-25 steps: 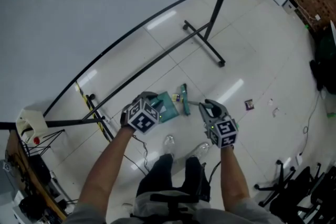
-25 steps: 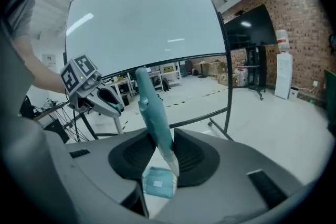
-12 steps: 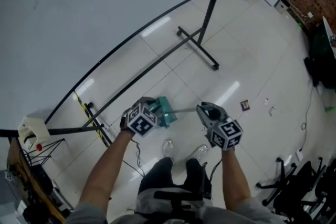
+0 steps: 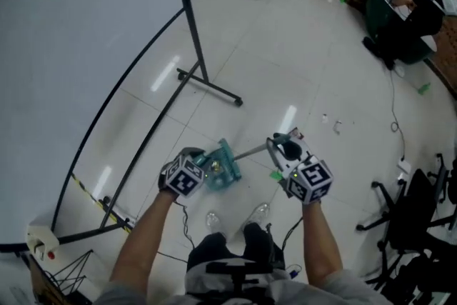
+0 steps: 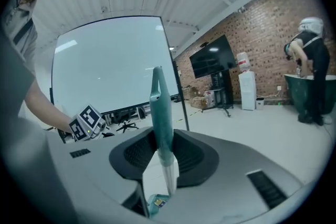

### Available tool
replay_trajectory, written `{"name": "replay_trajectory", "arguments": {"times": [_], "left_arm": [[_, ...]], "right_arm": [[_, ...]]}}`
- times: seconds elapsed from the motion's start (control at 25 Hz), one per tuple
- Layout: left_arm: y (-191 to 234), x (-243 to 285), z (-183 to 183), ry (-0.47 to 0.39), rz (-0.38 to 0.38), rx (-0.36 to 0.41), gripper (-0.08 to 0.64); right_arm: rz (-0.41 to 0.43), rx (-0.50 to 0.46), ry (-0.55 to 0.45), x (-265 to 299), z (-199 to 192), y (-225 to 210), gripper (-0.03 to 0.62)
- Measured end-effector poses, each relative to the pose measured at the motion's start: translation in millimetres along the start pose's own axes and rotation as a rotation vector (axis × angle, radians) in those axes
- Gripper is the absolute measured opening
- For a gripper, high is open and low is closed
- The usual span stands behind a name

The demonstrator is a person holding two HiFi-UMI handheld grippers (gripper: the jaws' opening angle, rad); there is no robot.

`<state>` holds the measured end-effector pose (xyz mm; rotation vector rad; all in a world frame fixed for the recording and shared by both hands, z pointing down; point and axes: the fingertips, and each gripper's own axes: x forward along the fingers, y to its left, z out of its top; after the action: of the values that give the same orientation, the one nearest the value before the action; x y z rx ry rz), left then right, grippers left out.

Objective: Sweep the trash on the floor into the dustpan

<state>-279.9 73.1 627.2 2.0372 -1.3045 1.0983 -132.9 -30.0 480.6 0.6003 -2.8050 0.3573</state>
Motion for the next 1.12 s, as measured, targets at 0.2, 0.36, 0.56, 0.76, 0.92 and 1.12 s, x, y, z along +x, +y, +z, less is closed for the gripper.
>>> {"name": "replay_trajectory", "arguments": {"times": [0.2,0.36,0.56,0.76,0.92,1.12], "left_arm": [[-27,41,90,0.005,-0.039,0.111,0.1],[-45,68,152,-0.01,-0.07,0.188,0.1],[-61,106,220,-0.001,-0.128,0.316,0.098],[-61,158,278,0.025,-0.21,0.429,0.098],[-57,197,316,0.058,-0.265,0.521,0.098],[-57,235,352,0.103,-0.294,0.589,0.098]], "right_arm": [[-0.117,-0.036,-0.023,-63,25,-86,0.103],[-0.233,-0.026,-0.052,-116,35,-155,0.103],[-0.395,-0.006,-0.023,-173,33,-231,0.103],[-0.586,0.05,0.013,-209,19,-300,0.103],[-0.747,0.115,0.017,-241,-11,-358,0.103],[-0.825,0.168,0.084,-230,-53,-407,0.104]]}}
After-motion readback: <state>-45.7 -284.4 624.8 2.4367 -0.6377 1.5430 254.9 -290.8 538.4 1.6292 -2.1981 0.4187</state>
